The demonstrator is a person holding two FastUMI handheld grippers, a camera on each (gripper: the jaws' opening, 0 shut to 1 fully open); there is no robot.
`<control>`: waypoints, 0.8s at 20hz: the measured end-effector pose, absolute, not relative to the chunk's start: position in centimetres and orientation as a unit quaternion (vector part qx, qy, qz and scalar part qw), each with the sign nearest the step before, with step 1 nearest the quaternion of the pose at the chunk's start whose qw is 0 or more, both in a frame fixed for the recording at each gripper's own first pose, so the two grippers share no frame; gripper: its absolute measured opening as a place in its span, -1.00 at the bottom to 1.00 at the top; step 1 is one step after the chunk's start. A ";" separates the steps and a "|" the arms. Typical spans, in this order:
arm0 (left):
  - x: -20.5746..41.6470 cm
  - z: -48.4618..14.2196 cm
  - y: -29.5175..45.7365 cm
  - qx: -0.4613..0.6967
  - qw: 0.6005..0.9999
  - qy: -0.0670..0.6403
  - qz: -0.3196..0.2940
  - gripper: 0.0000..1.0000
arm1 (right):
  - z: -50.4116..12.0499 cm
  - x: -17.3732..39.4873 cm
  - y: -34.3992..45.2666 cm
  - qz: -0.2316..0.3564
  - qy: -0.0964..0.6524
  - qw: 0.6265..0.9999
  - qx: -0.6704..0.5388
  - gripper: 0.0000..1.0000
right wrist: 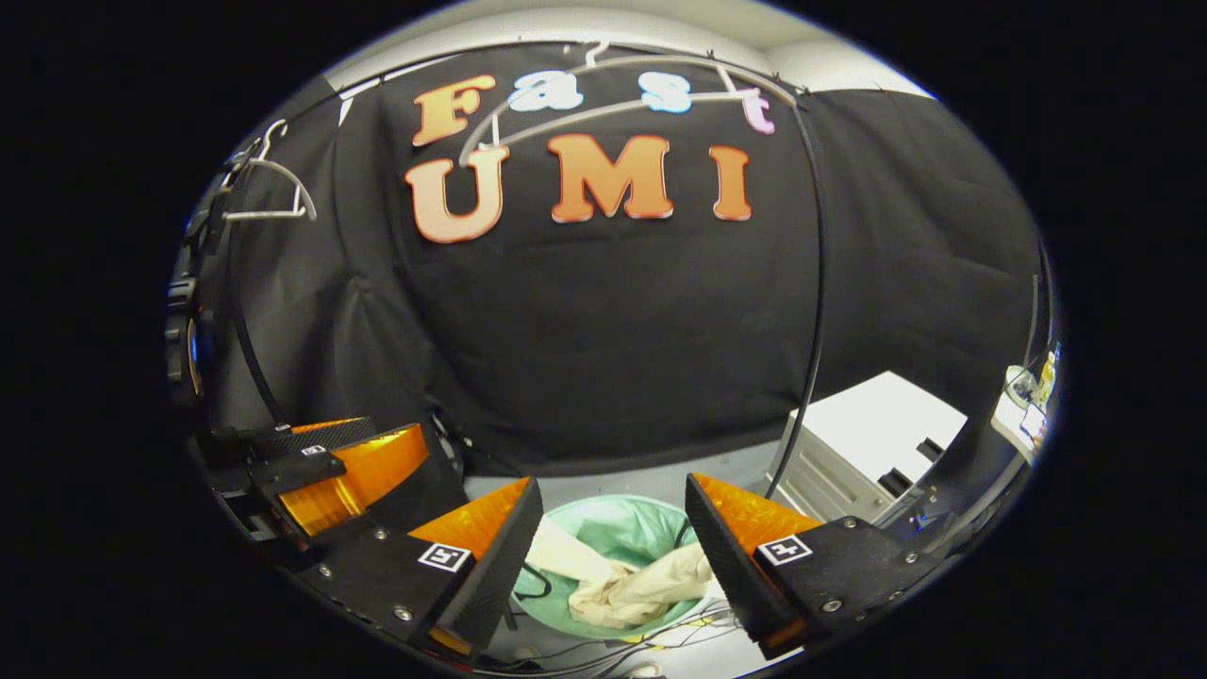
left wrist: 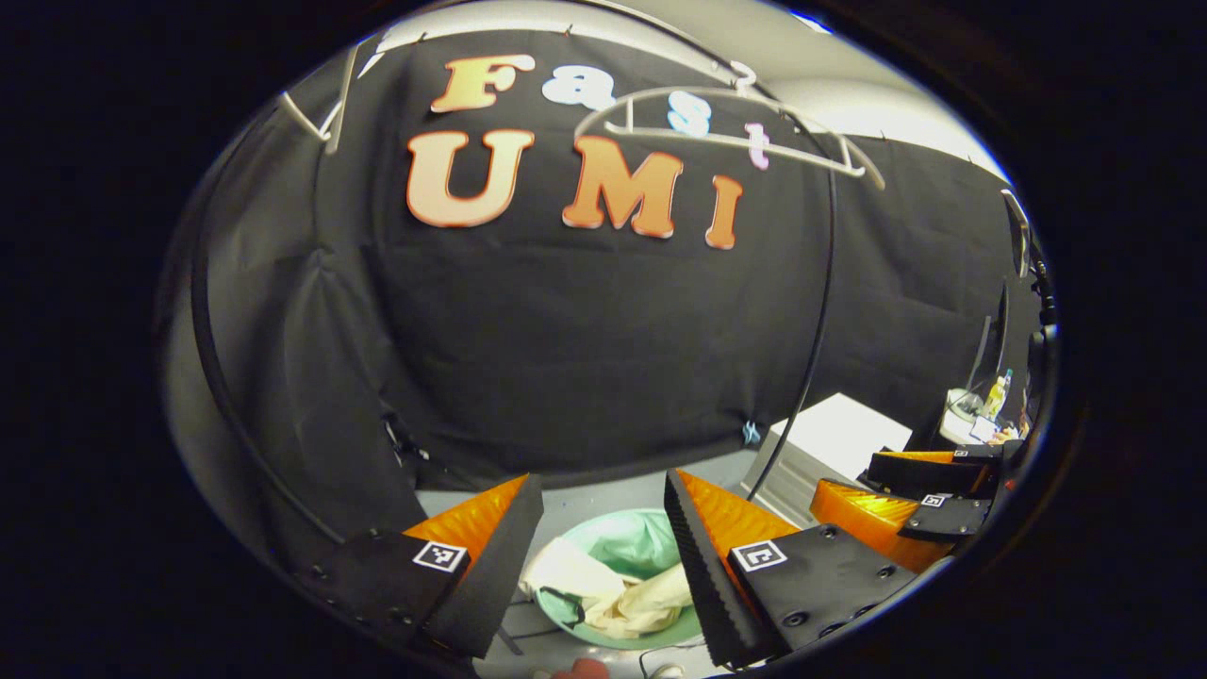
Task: Grasp the clothes on the hanger with both hands and then place them into the laundry hamper below.
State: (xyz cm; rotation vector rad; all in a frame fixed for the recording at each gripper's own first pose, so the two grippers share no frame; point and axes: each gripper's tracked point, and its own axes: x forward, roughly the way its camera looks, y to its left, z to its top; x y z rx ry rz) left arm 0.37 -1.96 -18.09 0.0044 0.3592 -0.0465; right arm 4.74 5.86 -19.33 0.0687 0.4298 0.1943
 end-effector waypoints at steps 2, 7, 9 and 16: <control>-0.3 -14.6 -1.9 -0.004 0.989 0.143 -0.021 0.80 | -15.5 4.3 5.1 0.094 0.176 0.979 0.035 0.89; -2.1 -6.8 -2.0 -0.020 0.997 0.075 -0.011 0.66 | -7.9 1.8 3.6 0.090 0.099 0.990 0.041 0.89; -3.1 -4.1 -1.9 -0.021 0.998 0.054 -0.008 0.89 | -5.6 0.8 3.0 0.088 0.077 0.992 0.039 0.89; -5.0 1.0 -2.3 -0.012 1.000 0.021 0.006 0.66 | 1.0 -0.7 0.5 0.077 0.024 0.995 0.050 0.89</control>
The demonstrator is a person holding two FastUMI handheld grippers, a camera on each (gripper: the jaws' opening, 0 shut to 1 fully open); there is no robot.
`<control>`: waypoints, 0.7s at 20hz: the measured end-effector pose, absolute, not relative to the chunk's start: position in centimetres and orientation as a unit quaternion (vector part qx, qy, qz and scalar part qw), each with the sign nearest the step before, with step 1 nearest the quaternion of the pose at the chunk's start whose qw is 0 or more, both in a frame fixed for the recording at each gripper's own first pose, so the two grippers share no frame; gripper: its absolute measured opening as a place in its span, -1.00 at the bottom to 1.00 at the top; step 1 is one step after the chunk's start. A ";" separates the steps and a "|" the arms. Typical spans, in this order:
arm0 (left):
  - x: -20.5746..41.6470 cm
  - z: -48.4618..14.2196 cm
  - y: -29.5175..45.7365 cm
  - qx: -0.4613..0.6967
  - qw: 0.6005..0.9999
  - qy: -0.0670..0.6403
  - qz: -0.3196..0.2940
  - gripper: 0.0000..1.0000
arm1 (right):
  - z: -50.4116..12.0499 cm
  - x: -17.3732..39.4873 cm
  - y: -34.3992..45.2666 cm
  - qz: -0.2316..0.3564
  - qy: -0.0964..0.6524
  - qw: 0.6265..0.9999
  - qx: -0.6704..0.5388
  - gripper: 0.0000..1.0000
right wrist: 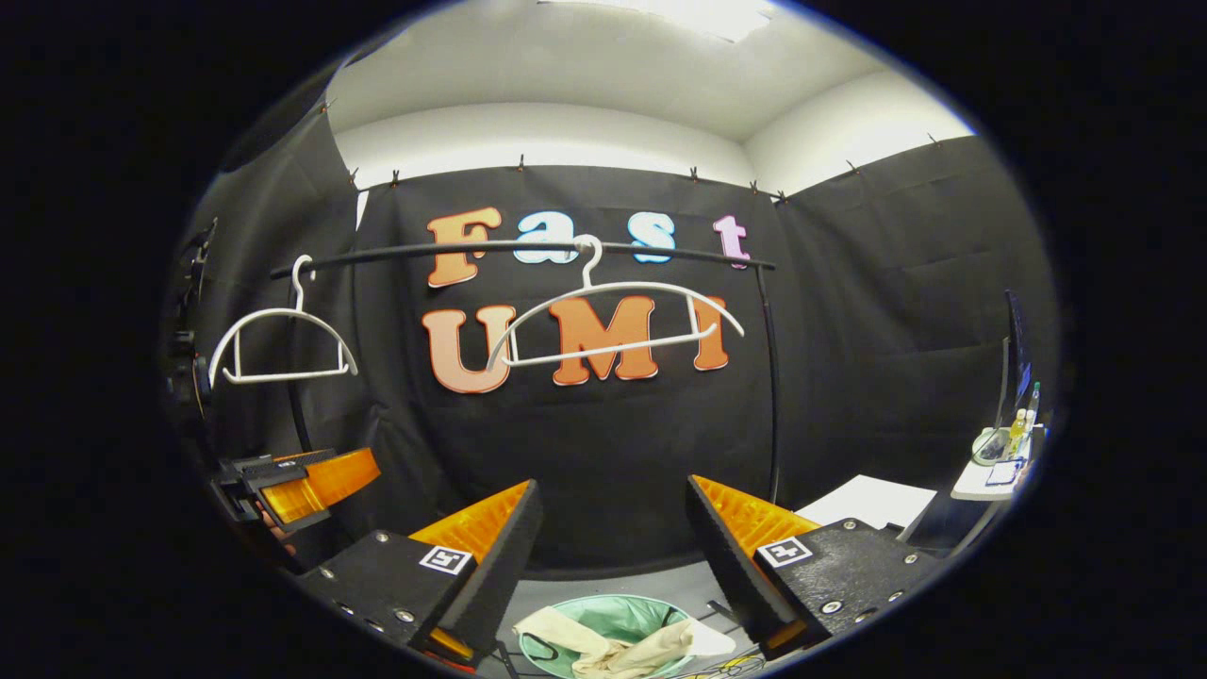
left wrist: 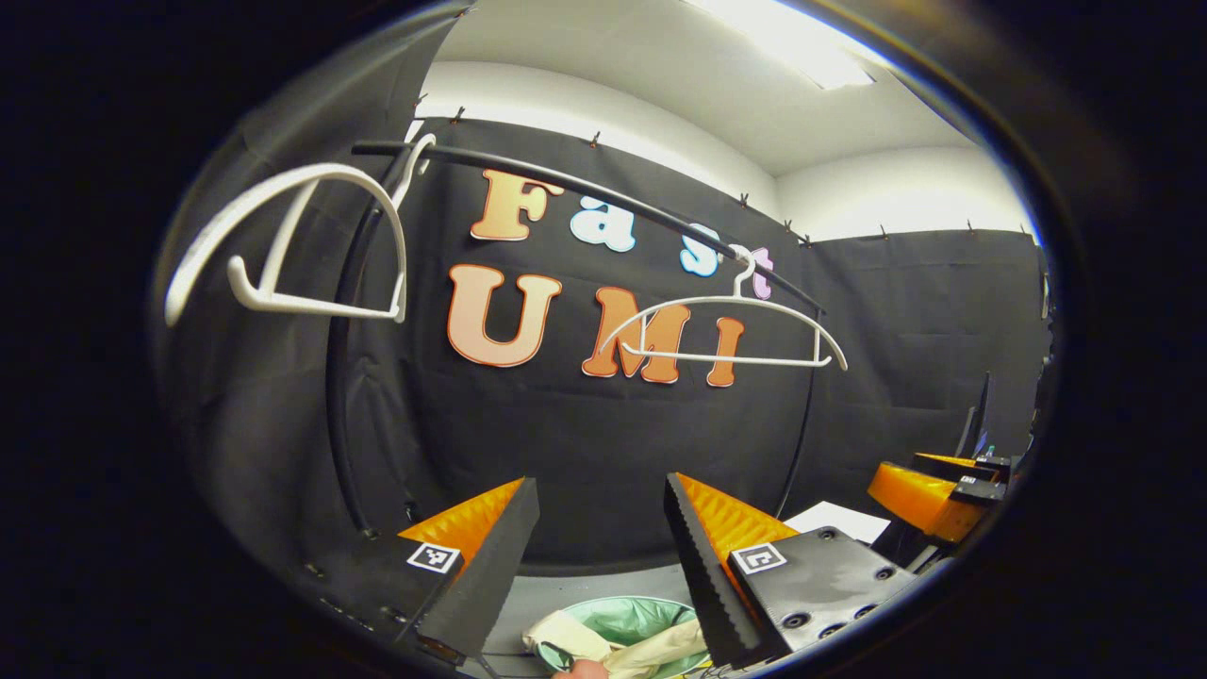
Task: Grasp the clothes on the hanger with both hands and then place them into the laundry hamper below.
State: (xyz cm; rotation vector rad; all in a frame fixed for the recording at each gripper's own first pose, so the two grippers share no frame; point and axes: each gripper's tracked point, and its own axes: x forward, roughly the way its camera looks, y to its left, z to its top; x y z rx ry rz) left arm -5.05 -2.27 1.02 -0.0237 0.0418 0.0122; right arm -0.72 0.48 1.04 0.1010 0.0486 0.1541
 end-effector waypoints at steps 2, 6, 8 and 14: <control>-5.6 1.5 -0.5 -0.003 1.000 0.010 0.013 0.78 | 2.8 -1.0 -0.1 0.074 0.009 0.996 0.047 0.89; -7.4 2.8 -0.1 0.006 1.000 -0.010 0.023 0.80 | 4.8 -1.5 -0.1 0.073 -0.008 0.996 0.046 0.89; -6.9 3.2 -1.6 0.004 1.000 -0.011 0.023 0.80 | 5.4 -1.7 -0.1 0.071 -0.014 0.996 0.047 0.89; -5.8 3.7 -1.3 0.000 1.000 -0.013 0.028 1.00 | 5.3 -1.6 -0.3 0.061 -0.016 0.997 0.042 0.89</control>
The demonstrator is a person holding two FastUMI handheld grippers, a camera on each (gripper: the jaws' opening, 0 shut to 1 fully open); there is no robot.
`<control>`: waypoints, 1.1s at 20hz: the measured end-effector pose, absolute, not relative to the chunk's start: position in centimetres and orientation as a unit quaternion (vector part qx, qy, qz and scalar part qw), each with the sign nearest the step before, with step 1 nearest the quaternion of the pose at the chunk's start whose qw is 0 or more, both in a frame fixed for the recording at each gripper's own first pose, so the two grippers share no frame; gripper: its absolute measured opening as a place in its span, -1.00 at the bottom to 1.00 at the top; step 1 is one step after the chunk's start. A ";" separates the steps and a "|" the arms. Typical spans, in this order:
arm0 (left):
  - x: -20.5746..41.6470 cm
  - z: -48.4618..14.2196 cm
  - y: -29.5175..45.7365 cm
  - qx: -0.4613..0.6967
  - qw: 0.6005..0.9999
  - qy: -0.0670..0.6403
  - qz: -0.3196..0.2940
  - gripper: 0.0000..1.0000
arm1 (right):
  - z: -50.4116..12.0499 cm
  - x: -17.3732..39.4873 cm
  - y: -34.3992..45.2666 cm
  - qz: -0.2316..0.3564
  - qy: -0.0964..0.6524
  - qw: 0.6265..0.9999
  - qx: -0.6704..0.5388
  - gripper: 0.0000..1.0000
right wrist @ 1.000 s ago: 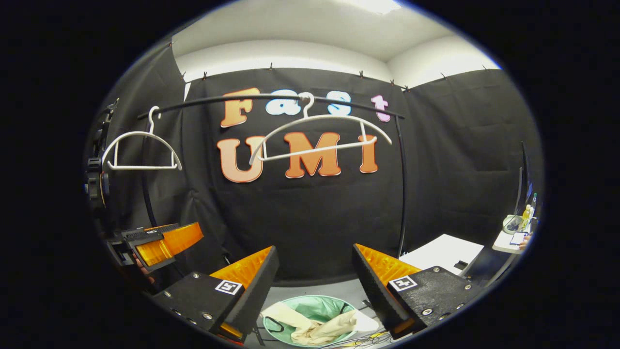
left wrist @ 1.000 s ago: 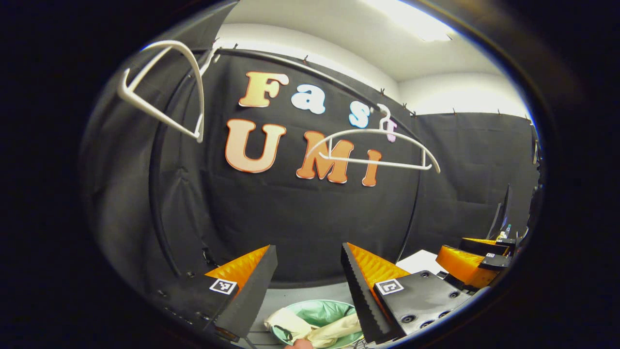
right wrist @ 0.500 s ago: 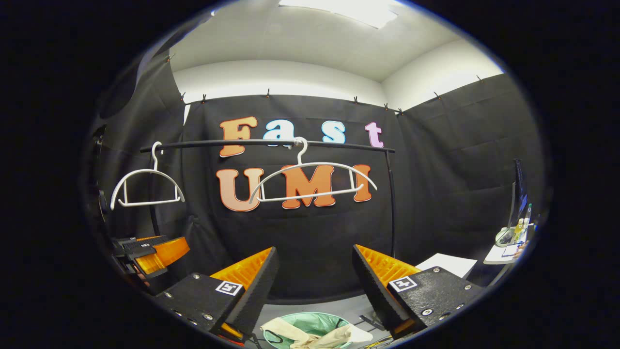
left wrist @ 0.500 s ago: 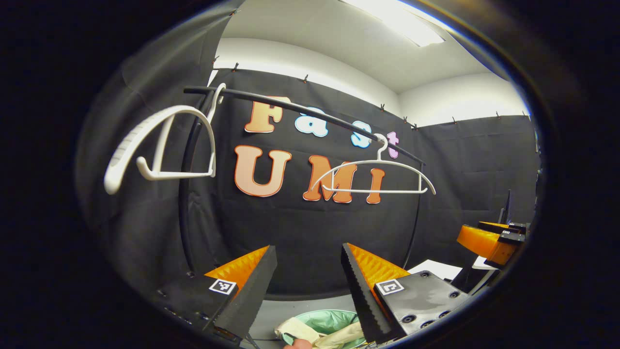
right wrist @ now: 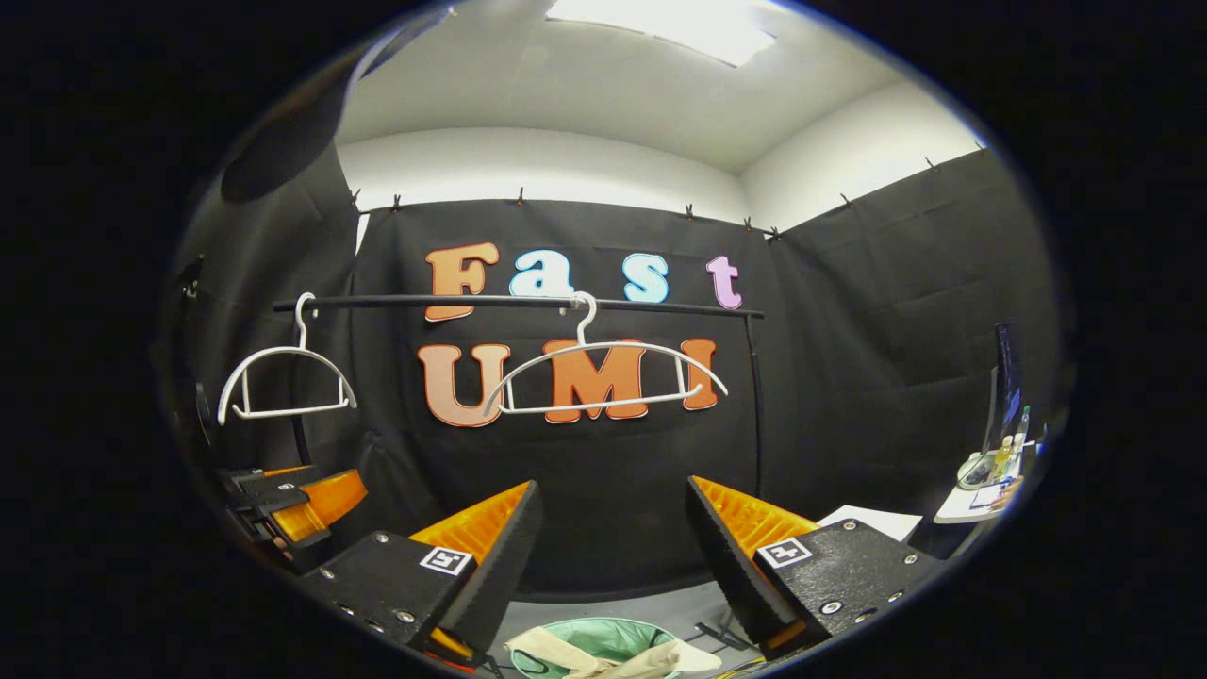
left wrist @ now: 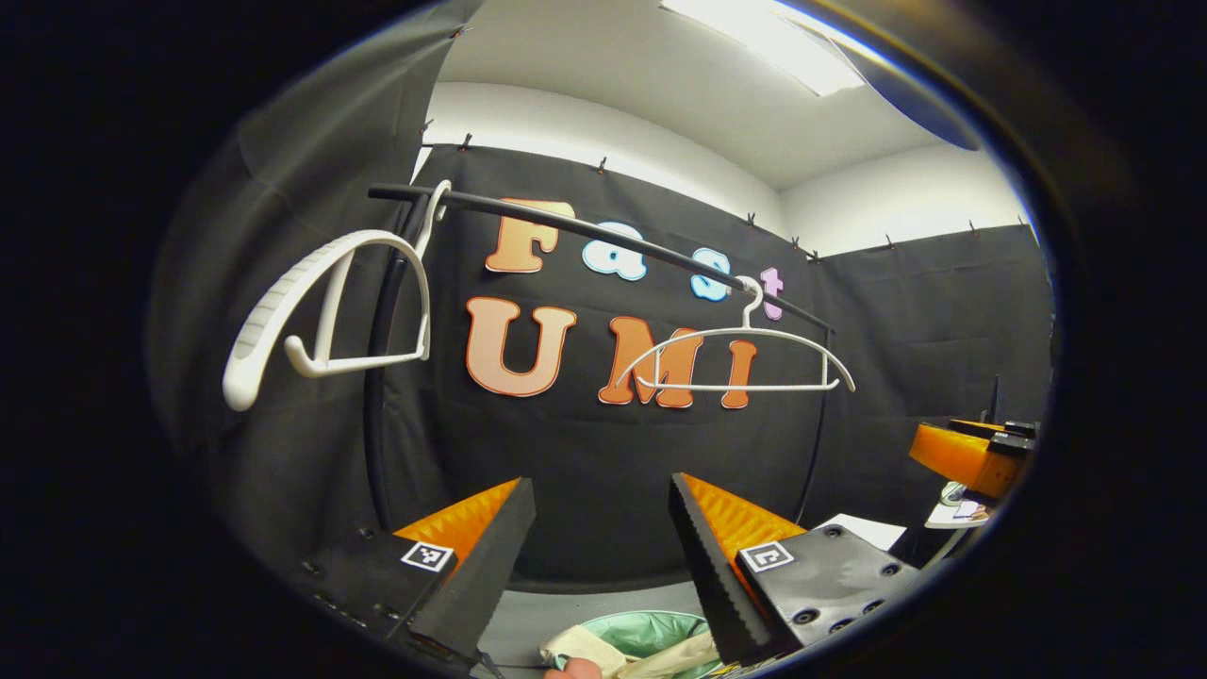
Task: Grasp the clothes on the hanger with both hands and then place them into the laundry hamper below.
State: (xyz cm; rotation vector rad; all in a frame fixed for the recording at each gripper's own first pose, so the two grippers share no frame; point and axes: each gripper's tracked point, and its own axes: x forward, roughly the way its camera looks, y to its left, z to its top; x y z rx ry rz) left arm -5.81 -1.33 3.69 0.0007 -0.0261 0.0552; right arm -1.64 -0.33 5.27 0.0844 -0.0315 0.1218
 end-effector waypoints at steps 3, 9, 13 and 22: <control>-5.1 3.9 -1.6 0.007 1.000 -0.018 0.025 0.82 | 5.3 -1.4 -0.9 0.050 -0.019 0.998 0.042 0.89; -4.7 3.3 -2.9 -0.002 1.000 -0.012 0.007 0.93 | 4.6 -1.4 -2.2 0.026 -0.017 0.999 0.039 0.89; -4.4 3.1 -3.6 -0.009 1.000 -0.010 -0.004 0.92 | 4.0 -1.3 -2.4 0.020 -0.010 0.999 0.043 0.89; -5.0 2.9 -3.5 -0.004 1.000 -0.010 -0.002 0.92 | 2.8 -1.3 -1.9 0.023 0.003 0.999 0.048 0.89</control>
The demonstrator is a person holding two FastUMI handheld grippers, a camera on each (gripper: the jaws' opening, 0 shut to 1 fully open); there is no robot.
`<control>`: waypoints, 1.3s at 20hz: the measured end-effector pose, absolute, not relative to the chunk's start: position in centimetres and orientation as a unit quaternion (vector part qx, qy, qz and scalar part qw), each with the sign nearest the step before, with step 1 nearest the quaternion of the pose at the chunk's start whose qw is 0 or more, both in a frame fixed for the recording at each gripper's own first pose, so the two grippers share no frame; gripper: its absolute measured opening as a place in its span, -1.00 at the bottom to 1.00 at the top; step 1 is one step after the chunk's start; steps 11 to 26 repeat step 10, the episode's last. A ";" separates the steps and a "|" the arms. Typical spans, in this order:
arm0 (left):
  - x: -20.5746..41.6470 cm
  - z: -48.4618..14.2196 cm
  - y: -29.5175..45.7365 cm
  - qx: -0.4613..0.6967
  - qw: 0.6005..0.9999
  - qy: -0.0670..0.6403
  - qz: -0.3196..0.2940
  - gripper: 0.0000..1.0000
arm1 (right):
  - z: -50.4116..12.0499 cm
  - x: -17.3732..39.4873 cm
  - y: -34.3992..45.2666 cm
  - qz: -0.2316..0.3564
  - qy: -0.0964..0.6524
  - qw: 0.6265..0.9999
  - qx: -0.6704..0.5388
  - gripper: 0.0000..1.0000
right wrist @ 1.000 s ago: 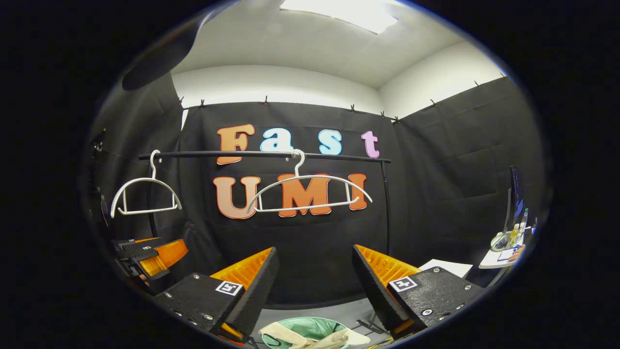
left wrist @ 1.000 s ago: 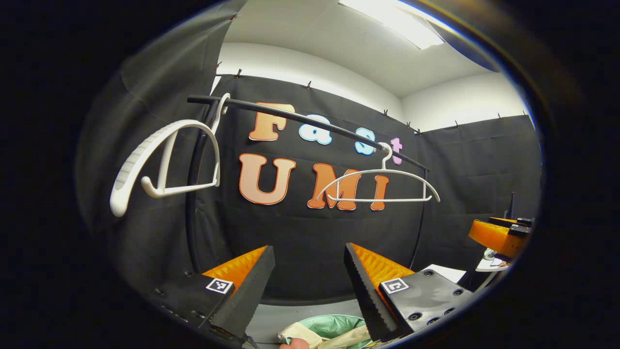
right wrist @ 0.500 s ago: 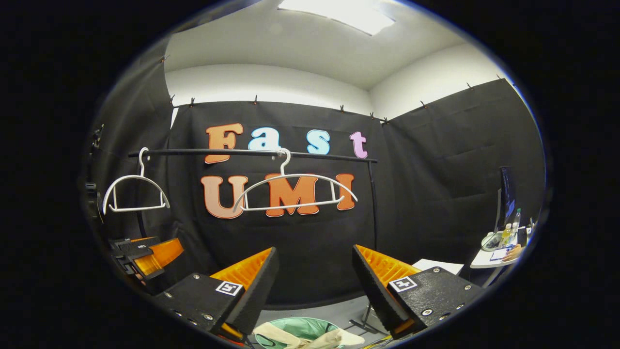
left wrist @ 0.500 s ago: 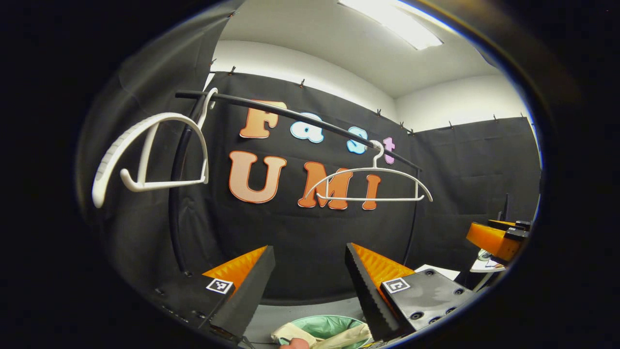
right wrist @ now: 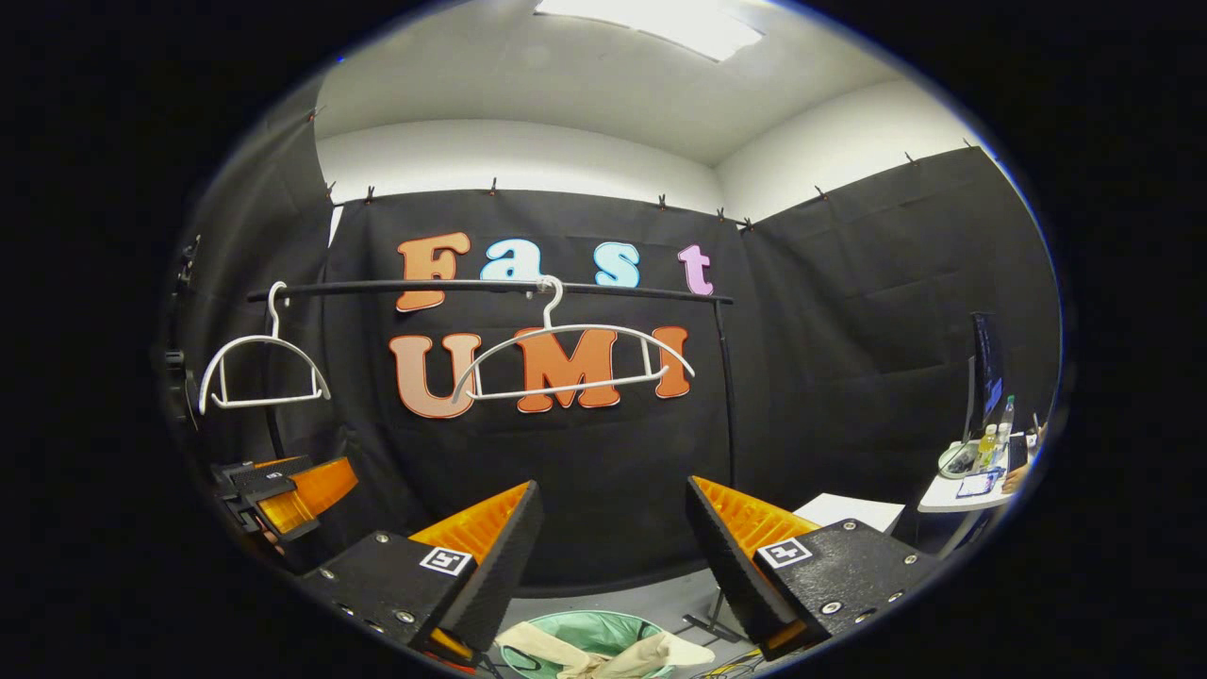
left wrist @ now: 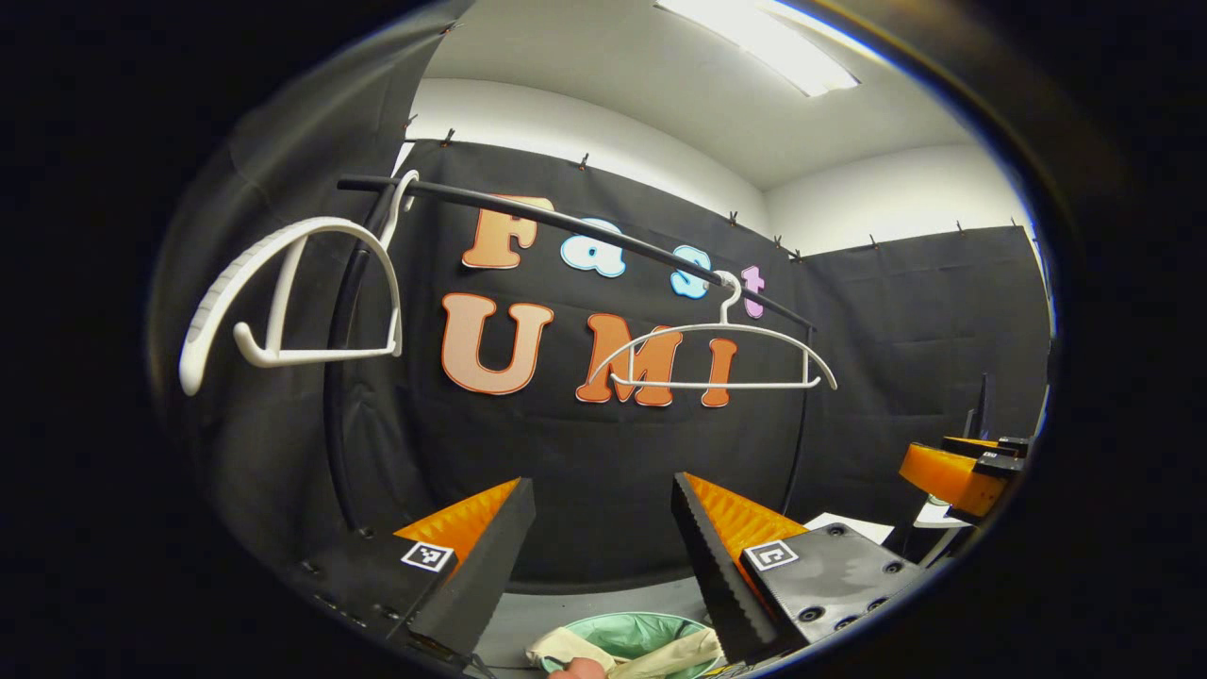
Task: Grasp the clothes on the hanger with both hands and then place them into the laundry hamper below.
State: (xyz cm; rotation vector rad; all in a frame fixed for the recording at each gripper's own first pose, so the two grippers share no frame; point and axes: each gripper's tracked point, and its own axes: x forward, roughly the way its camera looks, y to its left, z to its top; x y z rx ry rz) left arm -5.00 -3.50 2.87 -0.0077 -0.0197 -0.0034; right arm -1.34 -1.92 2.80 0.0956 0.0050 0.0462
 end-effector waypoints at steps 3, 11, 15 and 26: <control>-5.0 2.8 -3.3 -0.001 1.000 -0.010 0.000 0.92 | 2.5 -1.2 -1.6 0.027 0.006 0.998 0.049 0.89; -5.0 2.6 -2.9 -0.003 1.000 -0.008 0.007 0.92 | 2.1 -1.2 -1.4 0.027 0.010 0.999 0.046 0.89; -5.0 2.6 -2.9 -0.003 1.000 -0.008 0.007 0.92 | 2.1 -1.2 -1.4 0.027 0.010 0.999 0.046 0.89; -5.0 2.6 -2.9 -0.003 1.000 -0.008 0.007 0.92 | 2.1 -1.2 -1.4 0.027 0.010 0.999 0.046 0.89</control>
